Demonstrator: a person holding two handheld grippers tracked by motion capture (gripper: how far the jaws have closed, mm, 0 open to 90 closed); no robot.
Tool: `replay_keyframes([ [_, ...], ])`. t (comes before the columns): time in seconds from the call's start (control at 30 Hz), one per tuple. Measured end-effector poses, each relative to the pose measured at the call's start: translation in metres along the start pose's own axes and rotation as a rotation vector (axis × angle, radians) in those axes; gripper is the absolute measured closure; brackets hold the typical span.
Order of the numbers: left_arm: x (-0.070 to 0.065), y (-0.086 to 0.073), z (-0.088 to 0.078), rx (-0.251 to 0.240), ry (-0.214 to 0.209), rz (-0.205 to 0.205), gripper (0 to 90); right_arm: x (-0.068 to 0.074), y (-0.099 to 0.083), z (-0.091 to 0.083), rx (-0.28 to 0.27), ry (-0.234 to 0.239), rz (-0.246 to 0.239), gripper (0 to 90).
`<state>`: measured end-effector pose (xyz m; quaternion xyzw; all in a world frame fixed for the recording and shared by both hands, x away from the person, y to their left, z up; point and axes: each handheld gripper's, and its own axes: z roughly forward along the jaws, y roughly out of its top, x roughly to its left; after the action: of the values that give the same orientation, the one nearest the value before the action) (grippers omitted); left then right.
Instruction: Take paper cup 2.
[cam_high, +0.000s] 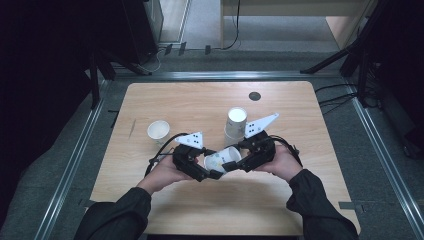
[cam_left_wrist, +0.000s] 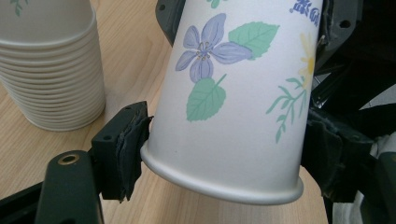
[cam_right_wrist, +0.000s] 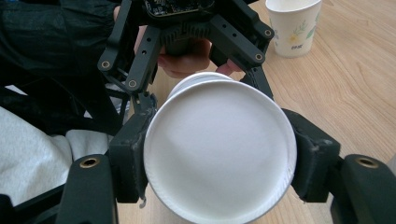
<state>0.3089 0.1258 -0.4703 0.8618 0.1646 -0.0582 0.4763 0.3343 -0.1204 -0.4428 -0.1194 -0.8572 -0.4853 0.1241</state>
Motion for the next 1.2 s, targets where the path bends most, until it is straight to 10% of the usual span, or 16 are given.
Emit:
replay_keyframes([
  [1.2, 0.003, 0.003, -0.02, -0.032, 0.016, -0.022, 22.5, 0.004, -0.01, -0.018, -0.019, -0.07, -0.013, 25.2],
])
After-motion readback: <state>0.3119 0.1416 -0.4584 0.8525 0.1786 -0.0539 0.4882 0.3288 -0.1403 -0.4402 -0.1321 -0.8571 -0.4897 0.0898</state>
